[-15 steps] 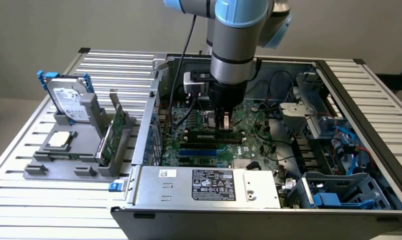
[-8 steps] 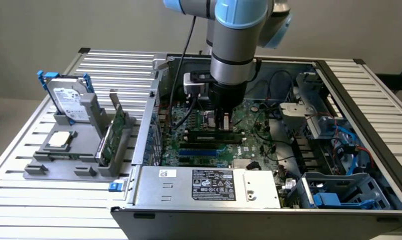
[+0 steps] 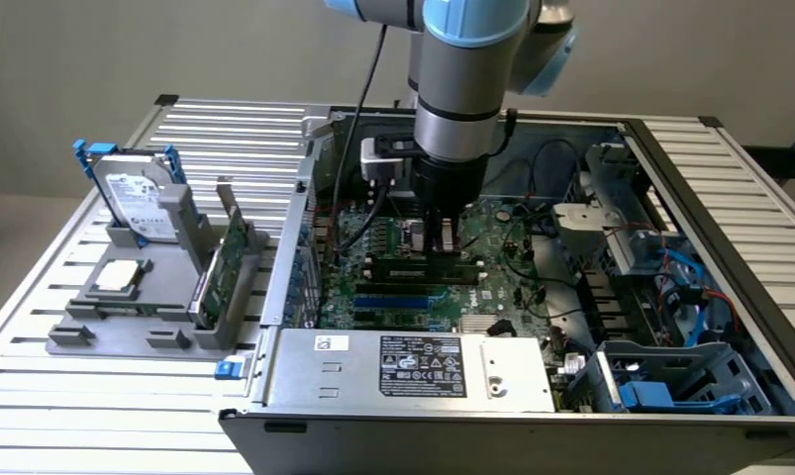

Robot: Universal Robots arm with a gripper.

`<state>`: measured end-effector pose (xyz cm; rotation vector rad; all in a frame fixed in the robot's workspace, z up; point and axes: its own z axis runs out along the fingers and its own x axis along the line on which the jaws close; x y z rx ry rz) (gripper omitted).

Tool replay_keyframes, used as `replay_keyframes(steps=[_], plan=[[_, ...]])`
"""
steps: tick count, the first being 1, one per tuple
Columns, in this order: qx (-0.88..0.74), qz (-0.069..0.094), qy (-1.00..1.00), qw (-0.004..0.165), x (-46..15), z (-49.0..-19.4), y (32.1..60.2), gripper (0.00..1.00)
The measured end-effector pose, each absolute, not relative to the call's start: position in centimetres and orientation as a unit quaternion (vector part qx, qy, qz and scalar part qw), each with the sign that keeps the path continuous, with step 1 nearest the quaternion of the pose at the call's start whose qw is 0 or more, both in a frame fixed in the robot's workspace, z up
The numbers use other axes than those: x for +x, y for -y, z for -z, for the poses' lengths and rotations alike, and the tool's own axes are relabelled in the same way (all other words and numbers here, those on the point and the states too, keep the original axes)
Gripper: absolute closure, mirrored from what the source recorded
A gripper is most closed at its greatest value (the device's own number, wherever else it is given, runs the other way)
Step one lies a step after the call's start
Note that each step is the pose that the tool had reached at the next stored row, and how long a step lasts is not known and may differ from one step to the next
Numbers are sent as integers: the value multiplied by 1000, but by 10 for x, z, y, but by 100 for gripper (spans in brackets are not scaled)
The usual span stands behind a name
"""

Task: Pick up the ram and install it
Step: 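Insert the ram into the slot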

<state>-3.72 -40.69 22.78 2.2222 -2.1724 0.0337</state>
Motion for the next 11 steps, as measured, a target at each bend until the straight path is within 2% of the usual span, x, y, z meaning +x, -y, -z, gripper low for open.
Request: replay_keyframes(steps=[8, 10, 11], plan=[[715, -10, 699, 17, -42, -246, 407, 55], [715, -10, 699, 18, -42, -247, 407, 63], [715, -10, 699, 18, -43, -248, 407, 63]])
